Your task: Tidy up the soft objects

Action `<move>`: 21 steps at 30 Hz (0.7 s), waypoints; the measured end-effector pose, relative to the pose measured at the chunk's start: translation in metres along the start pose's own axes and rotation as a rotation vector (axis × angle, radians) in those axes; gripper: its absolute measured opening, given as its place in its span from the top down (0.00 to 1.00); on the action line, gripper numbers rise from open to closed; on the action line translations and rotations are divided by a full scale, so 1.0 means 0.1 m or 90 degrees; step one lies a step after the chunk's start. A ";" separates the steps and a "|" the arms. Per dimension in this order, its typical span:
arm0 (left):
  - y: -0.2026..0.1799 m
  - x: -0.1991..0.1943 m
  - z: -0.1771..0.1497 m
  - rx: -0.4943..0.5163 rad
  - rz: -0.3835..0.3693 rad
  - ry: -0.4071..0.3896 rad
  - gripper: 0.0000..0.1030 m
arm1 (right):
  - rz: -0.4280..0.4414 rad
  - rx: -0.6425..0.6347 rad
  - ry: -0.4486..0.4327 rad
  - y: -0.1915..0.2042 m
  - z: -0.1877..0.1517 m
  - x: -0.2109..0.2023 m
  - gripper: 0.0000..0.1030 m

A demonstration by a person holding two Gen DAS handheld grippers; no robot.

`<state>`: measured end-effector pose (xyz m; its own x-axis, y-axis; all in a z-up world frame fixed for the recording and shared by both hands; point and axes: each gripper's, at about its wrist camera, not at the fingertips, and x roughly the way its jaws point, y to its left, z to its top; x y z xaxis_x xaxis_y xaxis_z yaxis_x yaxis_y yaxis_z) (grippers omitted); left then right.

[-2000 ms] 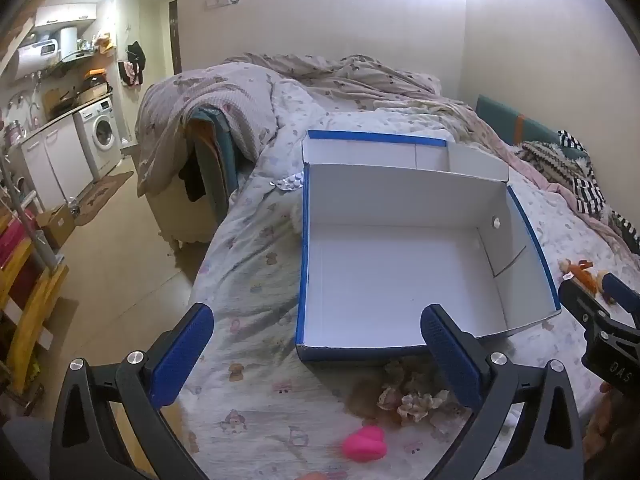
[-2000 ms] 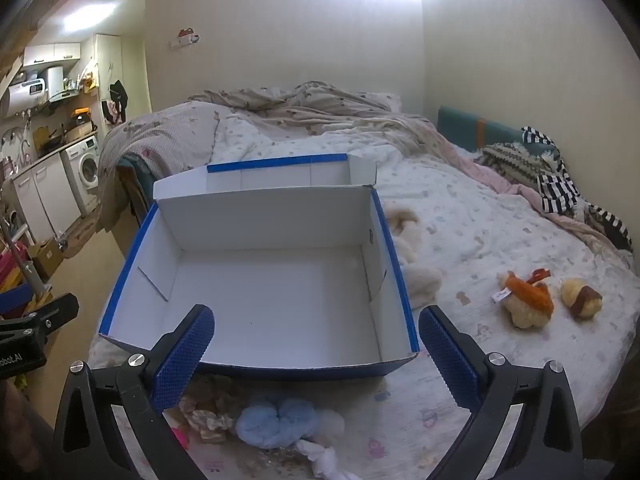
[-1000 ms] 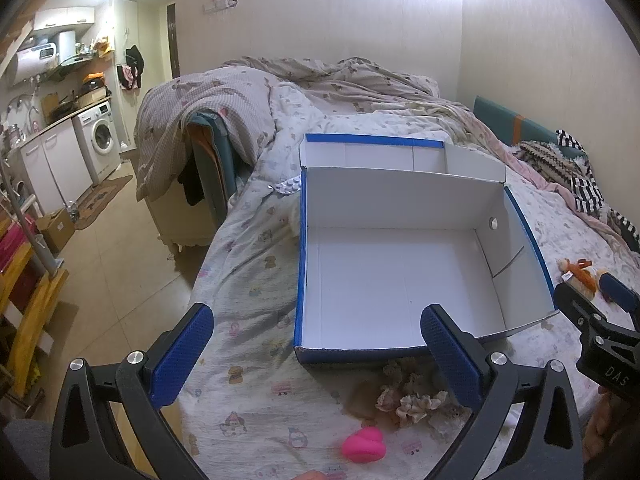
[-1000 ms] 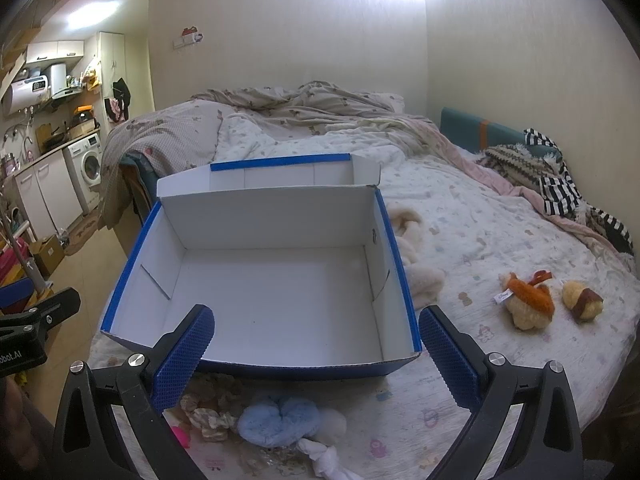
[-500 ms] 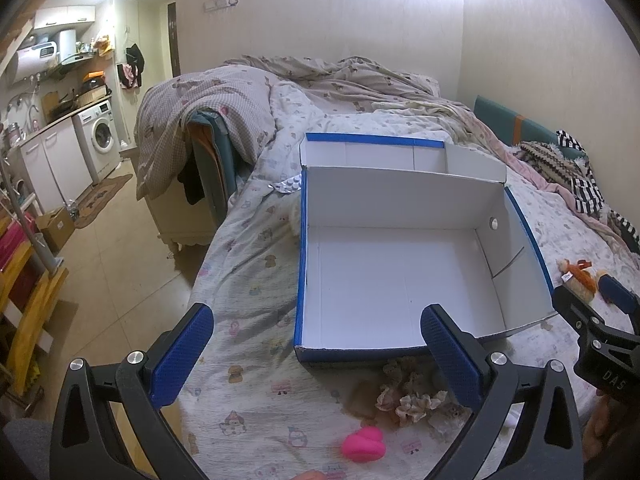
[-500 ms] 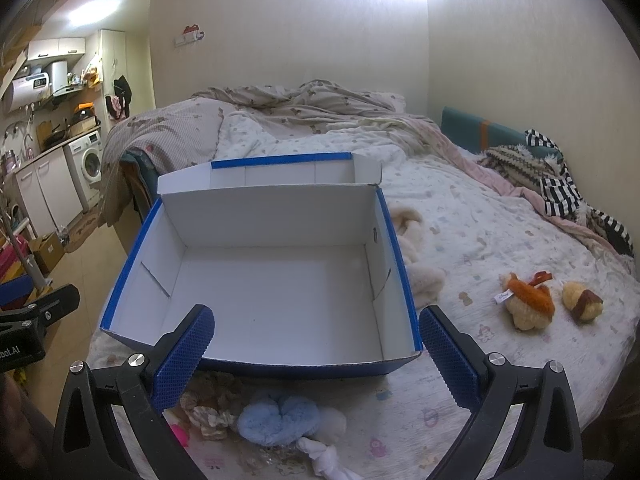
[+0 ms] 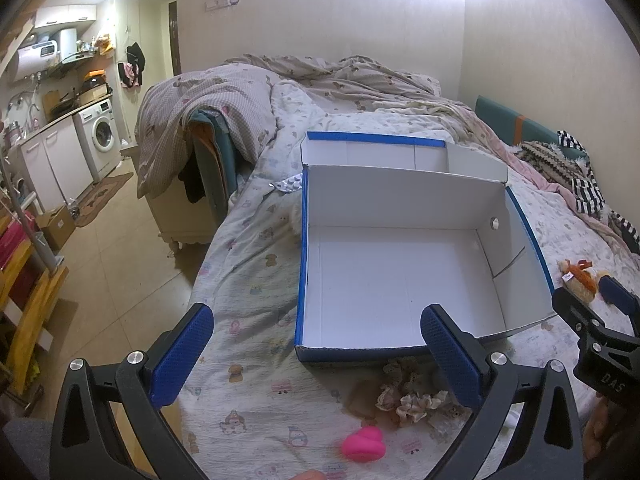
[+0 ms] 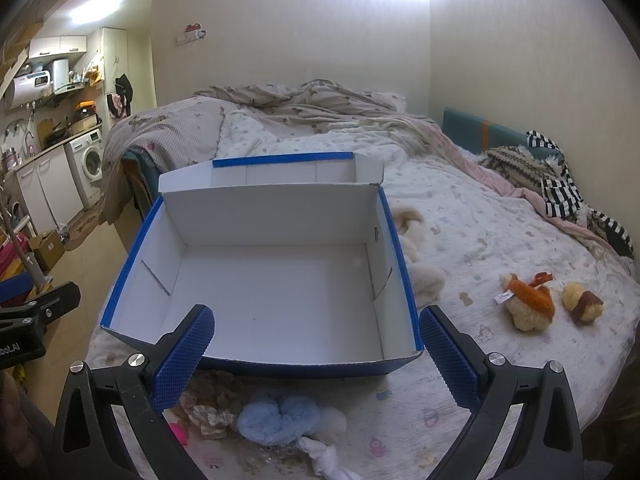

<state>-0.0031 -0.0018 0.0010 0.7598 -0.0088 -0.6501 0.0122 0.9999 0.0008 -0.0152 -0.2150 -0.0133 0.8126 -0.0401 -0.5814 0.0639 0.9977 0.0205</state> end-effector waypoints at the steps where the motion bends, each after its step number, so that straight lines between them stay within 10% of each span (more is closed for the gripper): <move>1: 0.00 0.00 0.00 0.000 0.000 -0.001 0.00 | 0.000 -0.001 0.000 0.00 0.00 0.00 0.00; 21: 0.02 0.01 0.00 -0.002 0.002 0.001 0.00 | 0.000 -0.005 0.002 0.03 -0.01 -0.01 0.00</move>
<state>-0.0020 0.0006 0.0002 0.7592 -0.0059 -0.6508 0.0081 1.0000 0.0004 -0.0159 -0.2122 -0.0136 0.8104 -0.0395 -0.5845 0.0593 0.9981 0.0149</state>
